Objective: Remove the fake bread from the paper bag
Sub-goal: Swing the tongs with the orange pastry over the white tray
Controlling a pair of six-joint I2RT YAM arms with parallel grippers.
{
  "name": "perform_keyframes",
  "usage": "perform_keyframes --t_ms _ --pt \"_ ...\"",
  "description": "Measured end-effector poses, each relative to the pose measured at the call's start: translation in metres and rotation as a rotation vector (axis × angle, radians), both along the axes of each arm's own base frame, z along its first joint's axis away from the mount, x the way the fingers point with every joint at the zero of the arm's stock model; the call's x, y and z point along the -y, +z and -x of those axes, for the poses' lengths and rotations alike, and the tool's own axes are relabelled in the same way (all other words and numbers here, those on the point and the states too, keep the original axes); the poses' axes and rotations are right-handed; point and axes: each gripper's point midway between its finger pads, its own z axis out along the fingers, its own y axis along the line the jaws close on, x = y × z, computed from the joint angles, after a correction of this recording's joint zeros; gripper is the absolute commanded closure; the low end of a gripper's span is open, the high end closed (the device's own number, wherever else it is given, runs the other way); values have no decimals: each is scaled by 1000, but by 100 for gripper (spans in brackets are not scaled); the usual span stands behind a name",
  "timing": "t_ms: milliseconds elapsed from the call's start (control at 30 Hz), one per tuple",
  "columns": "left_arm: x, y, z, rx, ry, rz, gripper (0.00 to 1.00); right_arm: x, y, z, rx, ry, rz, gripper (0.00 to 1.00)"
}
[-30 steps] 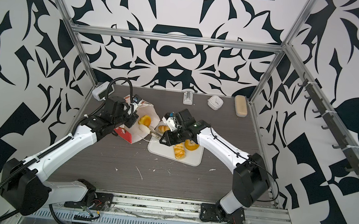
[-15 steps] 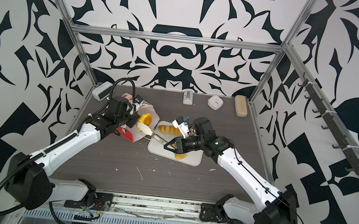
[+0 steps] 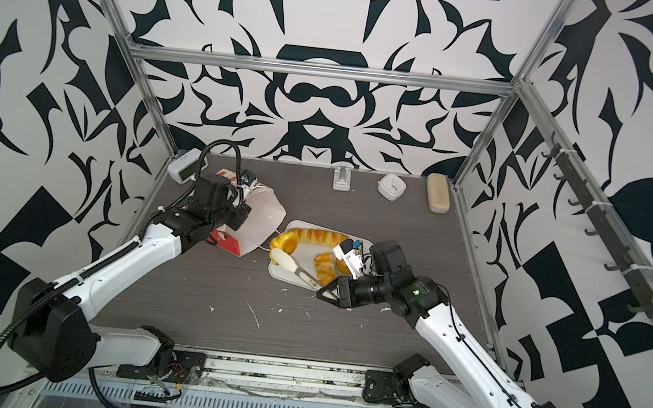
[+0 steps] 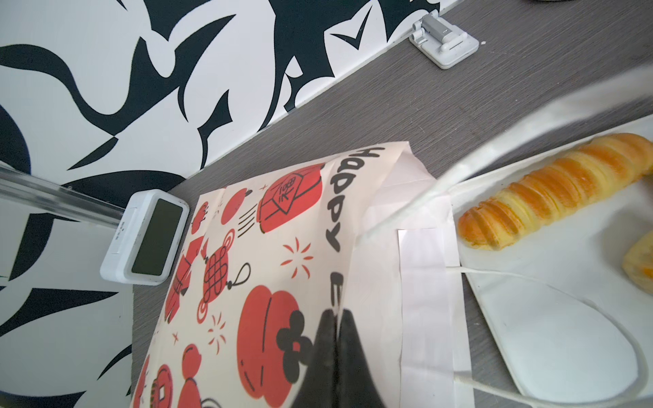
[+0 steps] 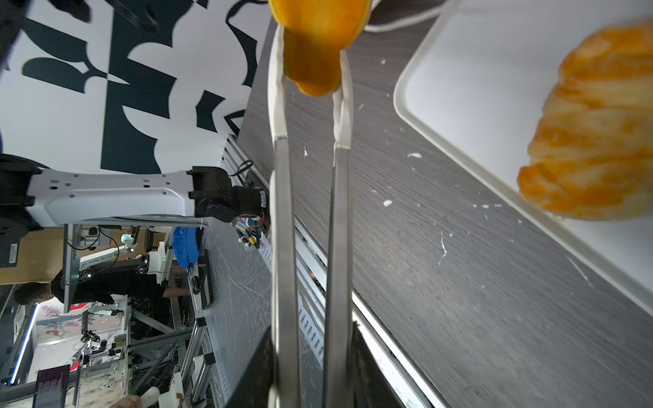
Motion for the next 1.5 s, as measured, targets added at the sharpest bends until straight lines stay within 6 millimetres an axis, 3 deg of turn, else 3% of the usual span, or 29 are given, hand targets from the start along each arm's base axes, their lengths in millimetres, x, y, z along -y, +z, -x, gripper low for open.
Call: perform_keyframes --t_ms 267,400,633,767,933,1500 --pt "-5 8 2 27 17 -1 100 5 -33 1 -109 -25 81 77" --pt "-8 20 4 57 25 9 100 8 -48 -5 -146 -46 131 77" --pt "-10 21 4 61 33 7 100 12 -80 -16 -213 -62 224 75" --pt "-10 21 4 61 34 7 100 7 -79 -26 -210 -51 241 65" --pt "-11 20 4 59 33 7 100 5 -75 -37 -176 -42 256 59" --pt "-11 20 4 58 33 6 100 15 -70 -38 -125 -60 298 58"
